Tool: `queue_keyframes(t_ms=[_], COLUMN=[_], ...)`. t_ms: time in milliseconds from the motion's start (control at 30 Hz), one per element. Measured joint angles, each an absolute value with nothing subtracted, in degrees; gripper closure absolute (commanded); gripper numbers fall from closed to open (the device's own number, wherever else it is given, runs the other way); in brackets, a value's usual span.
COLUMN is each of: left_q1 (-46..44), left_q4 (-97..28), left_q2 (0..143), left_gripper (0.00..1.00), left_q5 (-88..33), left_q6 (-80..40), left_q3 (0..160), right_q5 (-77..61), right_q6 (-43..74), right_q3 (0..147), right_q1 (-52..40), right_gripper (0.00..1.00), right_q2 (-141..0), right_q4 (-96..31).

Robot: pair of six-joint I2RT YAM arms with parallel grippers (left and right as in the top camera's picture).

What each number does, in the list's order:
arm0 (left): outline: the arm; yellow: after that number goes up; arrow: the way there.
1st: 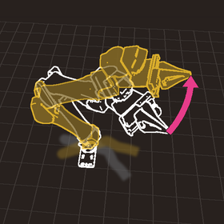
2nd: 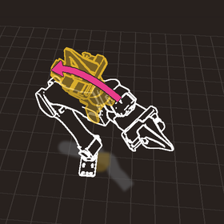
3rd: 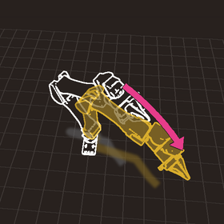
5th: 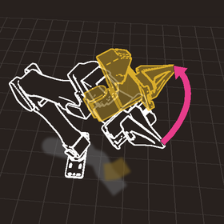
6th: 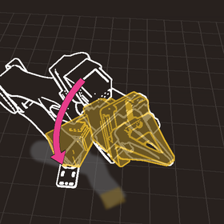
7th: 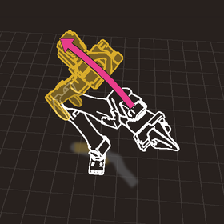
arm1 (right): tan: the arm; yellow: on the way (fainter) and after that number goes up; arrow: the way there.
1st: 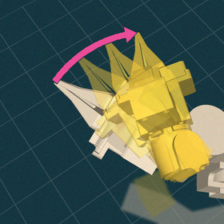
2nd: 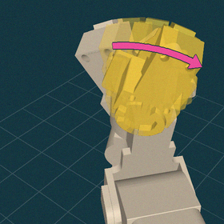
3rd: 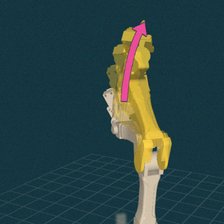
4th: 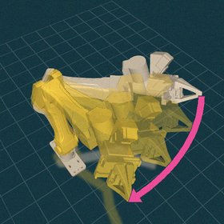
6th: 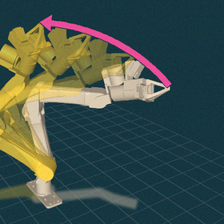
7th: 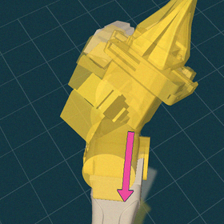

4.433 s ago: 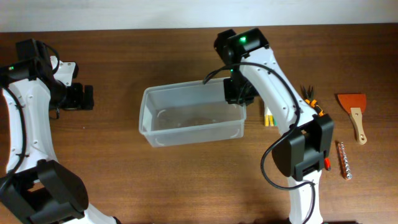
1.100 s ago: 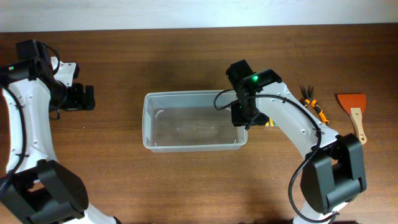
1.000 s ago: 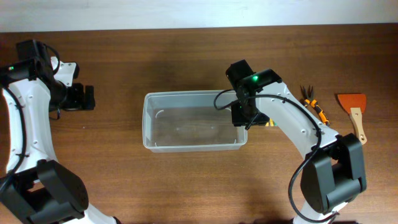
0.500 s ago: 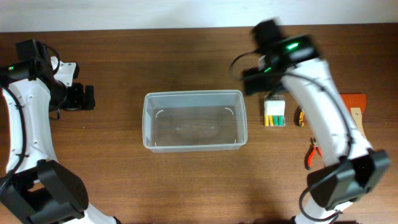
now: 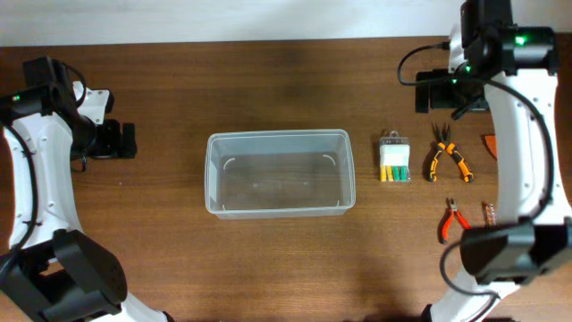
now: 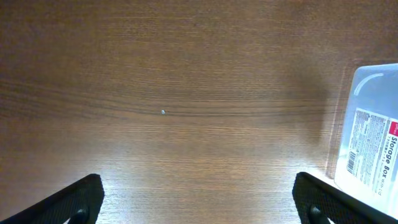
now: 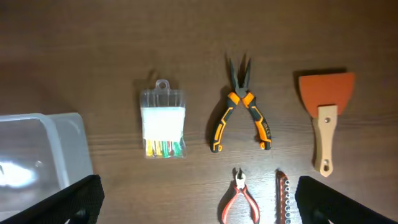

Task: Pack container
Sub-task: 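Move the right gripper over the pen blister pack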

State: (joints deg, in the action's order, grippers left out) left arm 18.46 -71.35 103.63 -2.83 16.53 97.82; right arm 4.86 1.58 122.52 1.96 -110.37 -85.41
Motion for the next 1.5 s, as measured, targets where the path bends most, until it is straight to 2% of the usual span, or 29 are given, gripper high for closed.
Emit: queue_keyframes(t_ms=[300,667,1067,1333,1500], left_q1=[18.5,18.5,18.5,18.5,18.5], left_q4=[-71.3,-71.3,-71.4,-71.3,-71.3], left_q2=[103.6,103.6,103.6,103.6,103.6], left_gripper=[0.01,0.01,0.01,0.01,0.01], left_q5=[-2.8,-2.8,-3.9,-4.2,-4.2], left_q6=[16.5,16.5,16.5,16.5,15.8], left_q3=[97.8,97.8,97.8,97.8,97.8], right_q5=[3.9,1.4,0.9,0.8,0.7], right_q6=[5.2,9.1,11.7,10.5,9.0], right_q3=[122.5,122.3,113.8,96.1,92.6], right_q1=[0.5,0.1,0.1,0.1,0.1], right_gripper=[0.01,0.01,0.01,0.01,0.01], right_q2=[-121.6,-128.0,-127.5,-115.6,-114.3], right_q4=[-85.6,-86.6,-82.0,-70.3,-66.1])
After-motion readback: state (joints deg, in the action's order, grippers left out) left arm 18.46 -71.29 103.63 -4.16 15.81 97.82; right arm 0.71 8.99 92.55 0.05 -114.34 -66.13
